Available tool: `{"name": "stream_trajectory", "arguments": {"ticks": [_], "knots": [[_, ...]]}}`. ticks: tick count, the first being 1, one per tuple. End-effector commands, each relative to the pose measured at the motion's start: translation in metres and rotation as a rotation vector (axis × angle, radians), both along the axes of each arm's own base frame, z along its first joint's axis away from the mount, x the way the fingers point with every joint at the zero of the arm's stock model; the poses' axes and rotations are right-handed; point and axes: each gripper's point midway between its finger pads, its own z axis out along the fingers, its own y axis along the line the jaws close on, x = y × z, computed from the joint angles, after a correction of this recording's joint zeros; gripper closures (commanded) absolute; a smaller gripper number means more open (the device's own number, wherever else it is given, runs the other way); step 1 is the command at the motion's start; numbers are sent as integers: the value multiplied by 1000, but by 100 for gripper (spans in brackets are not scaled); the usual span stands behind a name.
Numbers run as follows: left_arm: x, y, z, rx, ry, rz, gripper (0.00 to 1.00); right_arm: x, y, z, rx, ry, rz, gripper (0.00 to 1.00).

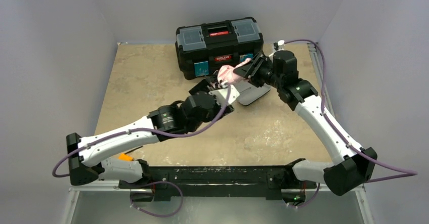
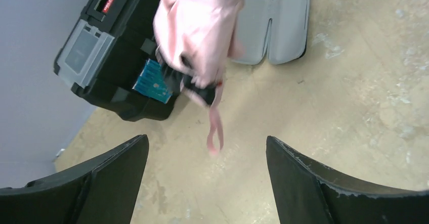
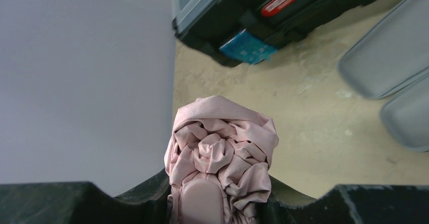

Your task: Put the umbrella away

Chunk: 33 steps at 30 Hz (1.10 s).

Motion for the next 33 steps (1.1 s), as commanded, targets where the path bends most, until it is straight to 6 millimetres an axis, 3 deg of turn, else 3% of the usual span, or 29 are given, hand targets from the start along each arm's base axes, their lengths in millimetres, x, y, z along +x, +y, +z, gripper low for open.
{"name": "stream_trajectory", "arguments": {"ticks": [1,3,6,11,14,19,24,33], "knots": [[-12,10,-2,-239,236,-56,16,31,-45,27,-71,-152,-116,100],[8,23,-10,-301,298,33,18,39,-69,23,-120,-159,-182,100],[34,23,-30,-320,388,98,20,46,-106,18,-176,-173,-282,100],[82,-1,-59,-327,536,176,27,44,-165,20,-287,-214,-468,100],[109,-21,-77,-344,620,177,28,37,-184,24,-328,-245,-530,100],[150,-47,-119,-345,734,185,29,27,-189,18,-334,-252,-548,100],[179,-61,-158,-352,815,207,30,22,-184,9,-334,-253,-516,100],[211,-74,-186,-419,896,280,37,20,-175,7,-310,-253,-468,100]]}}
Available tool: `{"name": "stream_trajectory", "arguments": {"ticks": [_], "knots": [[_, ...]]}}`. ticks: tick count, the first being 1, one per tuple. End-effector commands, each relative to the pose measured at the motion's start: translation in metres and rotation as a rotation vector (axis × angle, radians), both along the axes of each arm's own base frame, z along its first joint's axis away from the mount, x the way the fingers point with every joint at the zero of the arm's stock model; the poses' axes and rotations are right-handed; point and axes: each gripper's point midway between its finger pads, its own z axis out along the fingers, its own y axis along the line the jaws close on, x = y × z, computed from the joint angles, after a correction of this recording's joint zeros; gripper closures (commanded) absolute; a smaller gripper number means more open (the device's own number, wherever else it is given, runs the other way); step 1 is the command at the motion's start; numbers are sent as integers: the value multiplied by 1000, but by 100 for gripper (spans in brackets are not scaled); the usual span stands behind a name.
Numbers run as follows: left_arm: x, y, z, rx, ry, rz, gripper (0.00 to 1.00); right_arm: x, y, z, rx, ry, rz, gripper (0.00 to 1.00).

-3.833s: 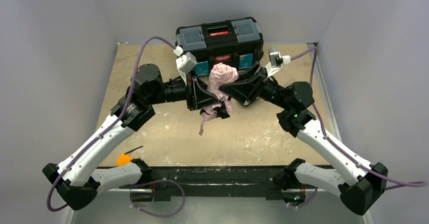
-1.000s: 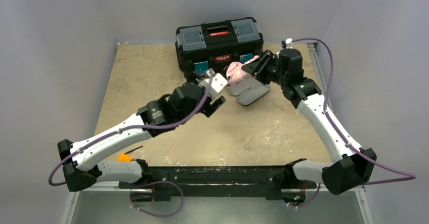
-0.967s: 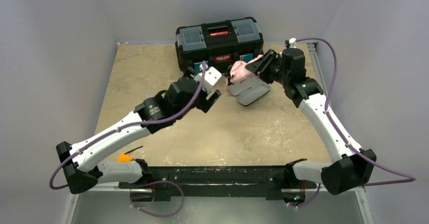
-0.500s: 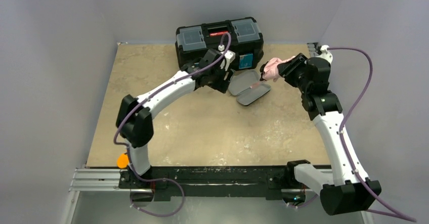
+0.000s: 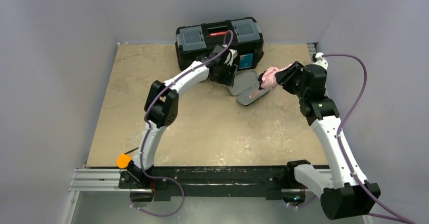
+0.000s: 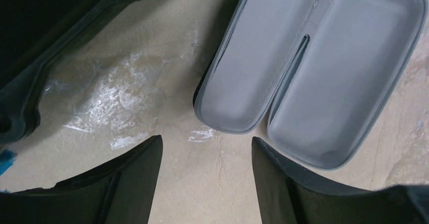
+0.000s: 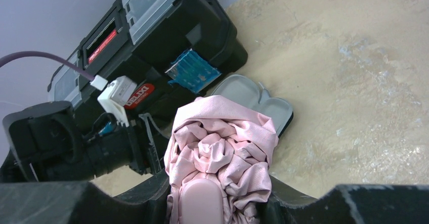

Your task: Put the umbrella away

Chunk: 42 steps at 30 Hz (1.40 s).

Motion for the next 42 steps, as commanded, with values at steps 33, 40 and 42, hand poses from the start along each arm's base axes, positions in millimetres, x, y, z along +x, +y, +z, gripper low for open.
{"name": "stream_trajectory", "arguments": {"ticks": [33,40,42], "knots": [[10,-2,-41,6,233,282,63,-6,9,47,38,-148,51,100],[9,-1,-43,38,232,355,78,-12,9,44,46,-147,52,100],[9,-2,-43,37,232,354,92,-14,9,42,49,-145,51,100]]}}
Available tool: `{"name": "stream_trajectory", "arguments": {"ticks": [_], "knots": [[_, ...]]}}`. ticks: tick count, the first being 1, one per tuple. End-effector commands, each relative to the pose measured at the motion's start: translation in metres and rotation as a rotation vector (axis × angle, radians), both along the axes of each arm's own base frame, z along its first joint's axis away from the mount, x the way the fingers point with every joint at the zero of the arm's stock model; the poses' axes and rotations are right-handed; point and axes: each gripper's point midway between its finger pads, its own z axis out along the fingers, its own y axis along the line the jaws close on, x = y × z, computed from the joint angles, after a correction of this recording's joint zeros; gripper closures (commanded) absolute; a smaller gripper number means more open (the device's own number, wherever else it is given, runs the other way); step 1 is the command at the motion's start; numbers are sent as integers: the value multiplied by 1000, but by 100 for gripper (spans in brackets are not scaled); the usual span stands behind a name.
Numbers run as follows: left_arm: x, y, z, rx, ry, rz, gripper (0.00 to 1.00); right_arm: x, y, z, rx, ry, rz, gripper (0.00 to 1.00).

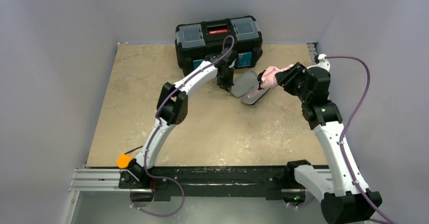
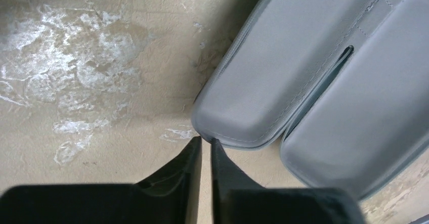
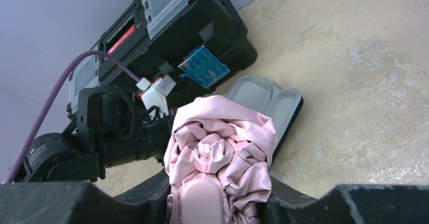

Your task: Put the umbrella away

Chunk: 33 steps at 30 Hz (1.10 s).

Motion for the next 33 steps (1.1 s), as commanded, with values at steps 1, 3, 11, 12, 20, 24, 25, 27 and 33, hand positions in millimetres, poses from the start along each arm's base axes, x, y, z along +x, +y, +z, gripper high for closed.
{"name": "stream_trajectory", "arguments": {"ticks": [1,3,11,12,20,24,25,27,33], "knots": [[18,12,-6,20,-6,111,98,-3,3,27,31,-103,13,100],[14,16,-7,36,11,101,100,-5,4,27,36,-102,18,100],[-36,66,5,145,25,84,100,-11,4,36,42,-122,23,100],[-41,71,17,142,4,83,100,-11,5,38,46,-128,23,100],[-82,104,66,148,-62,100,100,-21,16,55,96,-164,81,100],[-77,92,89,46,-145,80,66,-24,18,56,96,-161,91,100],[-73,86,94,22,-176,46,54,-25,18,56,94,-157,92,100],[-61,79,96,14,-213,6,42,-28,18,57,97,-160,95,100],[-36,55,62,41,-137,-102,41,-35,32,58,105,-196,191,100]]}}
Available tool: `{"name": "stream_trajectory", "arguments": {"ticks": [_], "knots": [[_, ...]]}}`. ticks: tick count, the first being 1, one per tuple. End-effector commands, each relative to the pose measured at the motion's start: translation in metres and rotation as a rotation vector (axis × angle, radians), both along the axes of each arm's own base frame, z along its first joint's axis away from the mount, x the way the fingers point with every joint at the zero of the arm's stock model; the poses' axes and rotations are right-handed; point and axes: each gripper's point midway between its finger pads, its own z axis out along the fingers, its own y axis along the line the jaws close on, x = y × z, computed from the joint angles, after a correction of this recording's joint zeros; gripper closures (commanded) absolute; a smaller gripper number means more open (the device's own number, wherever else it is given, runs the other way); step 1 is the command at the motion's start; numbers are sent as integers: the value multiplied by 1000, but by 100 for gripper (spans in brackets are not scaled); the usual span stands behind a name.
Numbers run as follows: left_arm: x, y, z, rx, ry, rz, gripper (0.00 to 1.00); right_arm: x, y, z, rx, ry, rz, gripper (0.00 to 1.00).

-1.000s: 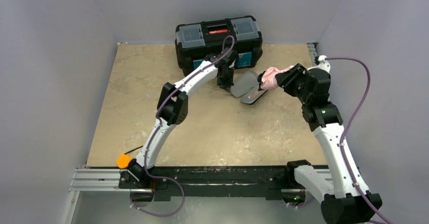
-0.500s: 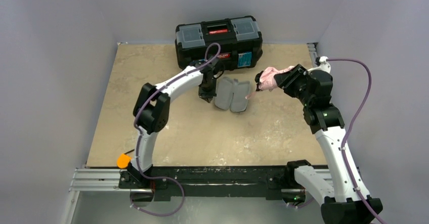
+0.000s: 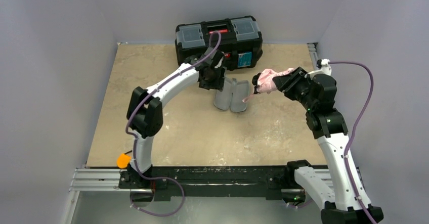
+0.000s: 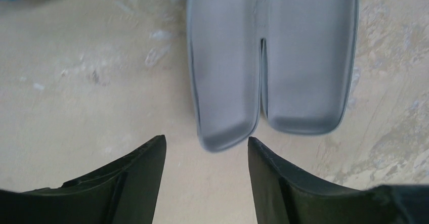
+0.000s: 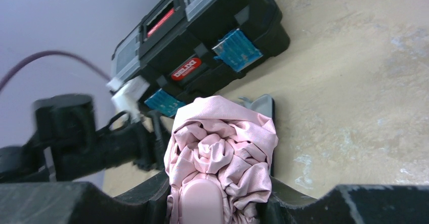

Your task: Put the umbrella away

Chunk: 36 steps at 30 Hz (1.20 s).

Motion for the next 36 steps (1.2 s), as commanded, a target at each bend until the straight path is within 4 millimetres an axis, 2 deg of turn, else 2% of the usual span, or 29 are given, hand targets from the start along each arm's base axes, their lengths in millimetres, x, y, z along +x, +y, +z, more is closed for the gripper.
{"name": "stream_trajectory", "arguments": {"ticks": [1,4,8,10,13,16,19,21,25,30,36], "knots": [[21,-26,-26,-21,38,-113,42,-5,21,39,35,-164,127,100],[21,-34,-48,-35,119,-129,44,-4,35,37,31,-199,224,100],[18,-41,-58,-43,201,-131,53,-3,51,35,14,-247,332,100],[17,-40,-62,-42,216,-125,64,-1,58,33,-8,-265,395,100],[13,-36,-63,-29,225,-118,86,5,60,31,-71,-273,432,100],[4,-28,-60,-16,229,-110,97,11,56,32,-125,-304,417,100],[-11,-15,-52,2,237,-99,99,16,49,40,-184,-363,369,100],[-23,-7,-46,14,256,-90,99,18,52,40,-228,-395,359,100],[-50,11,-37,40,279,-84,100,20,78,26,-416,-389,361,100],[-76,27,-34,52,318,-67,100,15,116,14,-567,-419,377,100],[-94,37,-36,49,336,-70,98,8,152,-29,-870,-445,384,100]]}}
